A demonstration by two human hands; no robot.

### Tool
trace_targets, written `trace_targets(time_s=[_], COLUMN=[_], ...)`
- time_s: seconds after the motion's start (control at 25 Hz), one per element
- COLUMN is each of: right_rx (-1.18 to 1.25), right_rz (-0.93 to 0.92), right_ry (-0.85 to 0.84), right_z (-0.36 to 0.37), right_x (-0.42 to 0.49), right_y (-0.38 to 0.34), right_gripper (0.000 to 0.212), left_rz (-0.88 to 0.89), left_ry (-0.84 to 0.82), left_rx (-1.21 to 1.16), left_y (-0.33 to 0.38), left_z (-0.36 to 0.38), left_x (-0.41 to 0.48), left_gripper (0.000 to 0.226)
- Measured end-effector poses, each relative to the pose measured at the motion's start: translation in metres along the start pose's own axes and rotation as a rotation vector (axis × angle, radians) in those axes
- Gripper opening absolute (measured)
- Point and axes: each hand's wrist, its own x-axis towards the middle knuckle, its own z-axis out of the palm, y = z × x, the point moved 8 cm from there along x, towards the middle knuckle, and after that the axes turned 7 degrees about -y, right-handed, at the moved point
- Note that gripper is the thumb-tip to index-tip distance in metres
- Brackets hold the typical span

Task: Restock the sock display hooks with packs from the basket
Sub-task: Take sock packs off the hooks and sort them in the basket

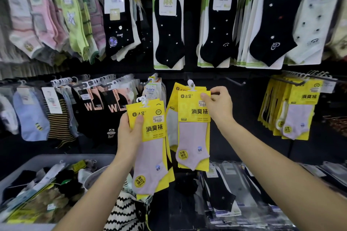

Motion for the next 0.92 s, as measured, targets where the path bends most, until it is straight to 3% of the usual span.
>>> trace_targets(time_s=[0.36,0.56,0.92], right_rx=[-0.087,-0.052,-0.038], right_rz=[-0.061,-0.150,-0.038], right_ry=[0.062,-0.229,-0.196], right_z=[-0.012,0.024,0.006], right_x=[-0.017,-0.041,-0.036], right_y=[0.001,-0.019,-0.016], right_gripper=[0.031,0.025,0.020], left_rz=[0.027,0.068,0.019], left_ry=[-0.065,-0.113,-0.205], left_rx=[-0.042,-0.063,-0.226], left_y=[0.015,0.032,0.036], left_z=[0.025,0.058,0.089], left_x=[0.000,-0.007,-0.011], left_gripper=[0.010,0.012,0.023])
